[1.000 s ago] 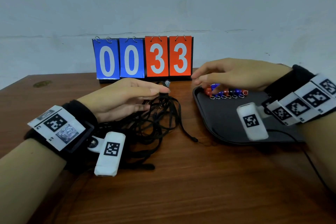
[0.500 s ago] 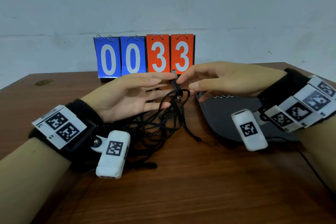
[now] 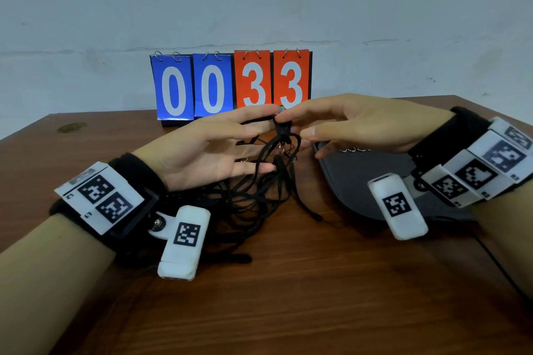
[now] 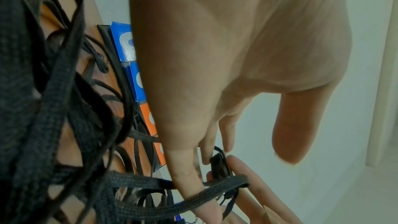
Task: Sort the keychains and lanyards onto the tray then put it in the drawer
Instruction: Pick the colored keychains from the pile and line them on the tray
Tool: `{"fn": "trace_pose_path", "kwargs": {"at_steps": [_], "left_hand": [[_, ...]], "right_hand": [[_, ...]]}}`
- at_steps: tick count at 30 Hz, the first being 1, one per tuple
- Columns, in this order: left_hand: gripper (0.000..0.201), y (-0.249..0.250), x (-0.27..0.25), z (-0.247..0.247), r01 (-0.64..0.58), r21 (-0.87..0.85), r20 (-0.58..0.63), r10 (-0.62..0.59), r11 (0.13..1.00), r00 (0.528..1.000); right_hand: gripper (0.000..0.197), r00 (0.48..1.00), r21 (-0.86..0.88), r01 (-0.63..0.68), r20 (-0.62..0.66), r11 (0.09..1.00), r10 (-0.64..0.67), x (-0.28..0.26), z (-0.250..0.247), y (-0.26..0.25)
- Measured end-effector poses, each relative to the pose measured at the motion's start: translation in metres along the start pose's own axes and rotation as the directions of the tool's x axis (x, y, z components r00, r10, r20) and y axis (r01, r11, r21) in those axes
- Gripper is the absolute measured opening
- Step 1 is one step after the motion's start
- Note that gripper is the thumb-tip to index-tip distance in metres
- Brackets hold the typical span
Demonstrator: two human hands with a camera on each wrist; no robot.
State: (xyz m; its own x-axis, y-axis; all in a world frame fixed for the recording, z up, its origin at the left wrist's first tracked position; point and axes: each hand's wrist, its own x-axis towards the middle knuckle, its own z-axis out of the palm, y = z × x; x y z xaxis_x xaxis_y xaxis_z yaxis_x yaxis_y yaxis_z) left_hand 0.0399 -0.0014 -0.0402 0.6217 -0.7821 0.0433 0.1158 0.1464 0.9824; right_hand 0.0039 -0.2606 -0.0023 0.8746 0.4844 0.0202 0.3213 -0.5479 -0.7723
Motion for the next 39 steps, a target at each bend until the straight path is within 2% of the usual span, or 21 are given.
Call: {"fn": "trace_pose_path", "kwargs": {"at_steps": [6, 9, 13, 18, 20, 22, 24, 28, 33, 39], "left_hand": [[0.055, 0.001, 0.000, -0.002, 0.009, 0.047, -0.030, -0.008, 0.999, 1.000], [0.042, 0.002, 0.002, -0.001, 0.018, 0.145, -0.163, 0.006, 0.989, 0.987], [0.028, 0.003, 0.005, -0.010, 0.101, 0.311, -0.402, 0.035, 0.945, 0.915], [0.022, 0.004, 0.004, -0.020, 0.192, 0.338, -0.555, 0.030, 0.921, 0.832], [0.021, 0.002, 0.005, -0.024, 0.265, 0.435, -0.591, 0.050, 0.861, 0.805], [0.024, 0.001, 0.005, -0.027, 0.342, 0.532, -0.583, 0.042, 0.775, 0.811], [0.028, 0.001, 0.004, -0.025, 0.386, 0.553, -0.563, -0.011, 0.738, 0.826], [0.025, 0.000, 0.004, -0.017, 0.409, 0.534, -0.514, -0.099, 0.740, 0.852], [0.024, -0.001, 0.006, -0.019, 0.408, 0.610, -0.450, -0.127, 0.680, 0.884], [0.031, -0.003, 0.008, -0.028, 0.380, 0.648, -0.406, -0.124, 0.660, 0.906]], "right_hand": [[0.038, 1.000, -0.027, -0.005, -0.029, 1.000, 0.005, 0.001, 0.000, 0.000], [0.038, 0.998, -0.039, -0.015, -0.057, 0.999, 0.013, 0.001, -0.001, 0.000], [0.037, 0.997, -0.074, -0.044, -0.071, 0.996, 0.039, -0.001, -0.006, 0.000], [0.038, 0.992, -0.080, -0.087, -0.095, 0.993, 0.079, -0.002, -0.020, 0.006], [0.037, 0.989, -0.075, -0.112, -0.106, 0.991, 0.104, -0.002, -0.027, 0.010], [0.036, 0.983, -0.088, -0.148, -0.124, 0.985, 0.137, -0.003, -0.035, 0.016], [0.034, 0.973, -0.106, -0.189, -0.158, 0.976, 0.171, -0.004, -0.042, 0.021], [0.032, 0.927, -0.179, -0.315, -0.268, 0.932, 0.262, -0.008, -0.058, 0.035], [0.035, 0.842, -0.256, -0.500, -0.367, 0.827, 0.395, -0.012, -0.084, 0.059], [0.031, 0.752, -0.336, -0.636, -0.473, 0.695, 0.459, -0.021, -0.109, 0.075]]}}
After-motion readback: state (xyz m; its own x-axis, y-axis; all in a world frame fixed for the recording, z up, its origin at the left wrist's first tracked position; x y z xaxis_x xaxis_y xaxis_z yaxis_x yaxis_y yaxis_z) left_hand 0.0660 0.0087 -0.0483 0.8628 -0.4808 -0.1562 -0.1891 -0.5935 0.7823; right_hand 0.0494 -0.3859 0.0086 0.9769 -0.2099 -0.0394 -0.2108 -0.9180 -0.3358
